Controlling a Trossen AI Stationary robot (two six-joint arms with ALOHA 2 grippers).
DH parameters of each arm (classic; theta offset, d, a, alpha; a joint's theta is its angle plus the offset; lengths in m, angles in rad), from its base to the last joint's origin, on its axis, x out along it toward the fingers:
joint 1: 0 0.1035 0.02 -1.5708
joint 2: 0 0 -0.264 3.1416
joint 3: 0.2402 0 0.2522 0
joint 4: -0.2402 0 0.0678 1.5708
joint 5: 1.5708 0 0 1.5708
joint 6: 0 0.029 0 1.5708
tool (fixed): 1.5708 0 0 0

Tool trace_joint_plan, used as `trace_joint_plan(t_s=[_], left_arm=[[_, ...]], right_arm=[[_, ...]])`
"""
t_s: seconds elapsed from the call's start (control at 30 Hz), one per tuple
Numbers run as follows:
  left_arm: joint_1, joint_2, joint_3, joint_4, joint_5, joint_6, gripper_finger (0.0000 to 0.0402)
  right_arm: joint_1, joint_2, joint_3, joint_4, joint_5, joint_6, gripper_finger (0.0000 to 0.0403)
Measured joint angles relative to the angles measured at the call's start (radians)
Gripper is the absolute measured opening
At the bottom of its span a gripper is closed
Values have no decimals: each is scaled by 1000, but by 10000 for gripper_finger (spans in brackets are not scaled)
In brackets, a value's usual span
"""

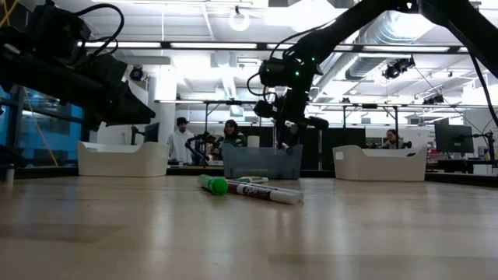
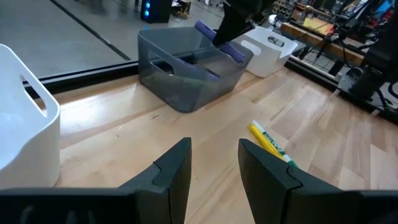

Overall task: Pick & Place Markers
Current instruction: Put the violet marker pen into the black bin, then put the green highlighter pen into the left white bin

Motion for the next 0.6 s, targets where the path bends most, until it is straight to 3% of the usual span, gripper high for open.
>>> trace_joint_plan(t_s=[0.23, 0.6], left_arm=[[0, 0, 0, 0, 0, 0, 131], [0, 0, 0, 0, -2, 0, 131]], right_arm=[[0, 0, 0, 2, 0, -10, 77], [0, 0, 0, 2, 13, -24, 125]])
